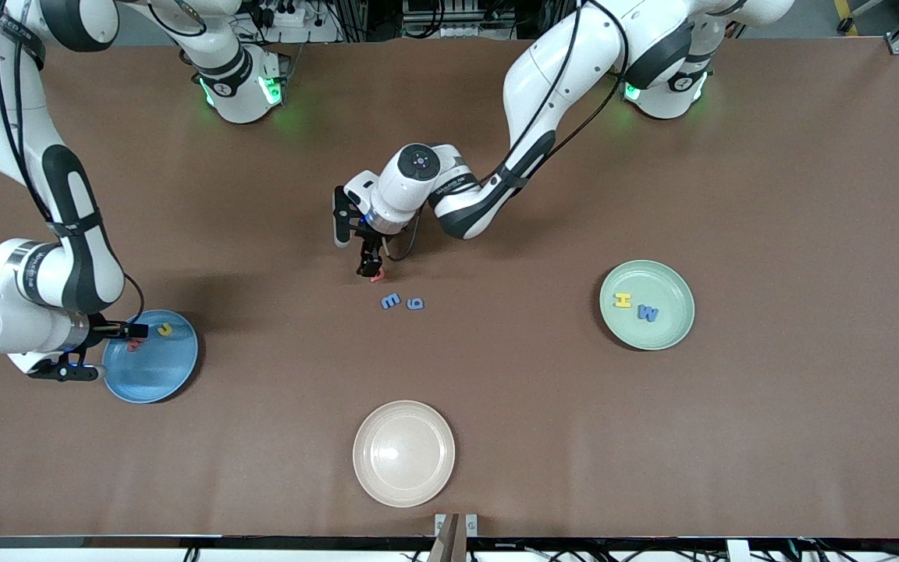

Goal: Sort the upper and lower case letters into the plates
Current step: 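Move the left gripper over the pile and lower toward the teal R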

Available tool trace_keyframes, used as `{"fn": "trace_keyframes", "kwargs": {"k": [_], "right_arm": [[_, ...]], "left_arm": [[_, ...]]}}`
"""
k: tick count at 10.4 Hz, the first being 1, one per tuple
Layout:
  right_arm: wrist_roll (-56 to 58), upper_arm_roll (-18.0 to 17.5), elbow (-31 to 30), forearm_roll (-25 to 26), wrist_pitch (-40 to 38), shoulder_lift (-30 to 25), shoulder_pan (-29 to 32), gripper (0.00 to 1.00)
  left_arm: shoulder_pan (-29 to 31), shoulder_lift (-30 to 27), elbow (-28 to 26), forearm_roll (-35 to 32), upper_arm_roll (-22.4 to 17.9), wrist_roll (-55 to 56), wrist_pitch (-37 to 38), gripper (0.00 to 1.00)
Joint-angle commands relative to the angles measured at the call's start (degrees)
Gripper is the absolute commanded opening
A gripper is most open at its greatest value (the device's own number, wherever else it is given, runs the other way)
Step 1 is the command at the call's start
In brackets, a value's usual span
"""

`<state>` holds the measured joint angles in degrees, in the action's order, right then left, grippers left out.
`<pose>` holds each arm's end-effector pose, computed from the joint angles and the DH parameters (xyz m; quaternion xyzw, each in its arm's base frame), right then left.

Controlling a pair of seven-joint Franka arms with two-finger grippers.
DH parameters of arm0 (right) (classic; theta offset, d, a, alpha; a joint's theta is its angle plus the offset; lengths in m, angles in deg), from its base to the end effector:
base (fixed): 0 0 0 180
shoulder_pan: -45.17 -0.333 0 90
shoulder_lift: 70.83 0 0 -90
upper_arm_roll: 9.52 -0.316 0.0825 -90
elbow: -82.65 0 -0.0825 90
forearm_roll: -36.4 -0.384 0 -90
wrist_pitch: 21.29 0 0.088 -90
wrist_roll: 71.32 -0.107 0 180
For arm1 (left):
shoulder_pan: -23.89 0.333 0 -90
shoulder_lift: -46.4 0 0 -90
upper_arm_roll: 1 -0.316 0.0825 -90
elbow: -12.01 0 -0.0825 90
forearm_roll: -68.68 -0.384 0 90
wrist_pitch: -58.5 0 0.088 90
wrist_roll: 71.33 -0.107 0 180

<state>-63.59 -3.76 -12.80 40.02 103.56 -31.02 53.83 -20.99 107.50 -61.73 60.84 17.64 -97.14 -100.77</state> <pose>0.6424 -0.1613 0.1892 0.9939 -0.0291 -0.0987 0.0390 0.4097 -0.6605 0.1665 0.7259 -0.6411 0.1968 0.1528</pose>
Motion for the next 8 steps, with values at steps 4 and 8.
{"fn": "trace_keyframes", "kwargs": {"k": [4, 8], "right_arm": [[-0.25, -0.84, 1.05, 1.21, 0.48, 0.8, 1.01, 1.0], [-0.34, -0.84, 1.05, 1.3, 0.48, 0.8, 0.83, 1.0]], "left_arm": [[0.23, 2.26, 0.18, 3.26, 0.25, -2.06, -4.73, 1.0], [0.5, 1.91, 0.01, 4.94, 0.17, -2.06, -4.73, 0.92]]}}
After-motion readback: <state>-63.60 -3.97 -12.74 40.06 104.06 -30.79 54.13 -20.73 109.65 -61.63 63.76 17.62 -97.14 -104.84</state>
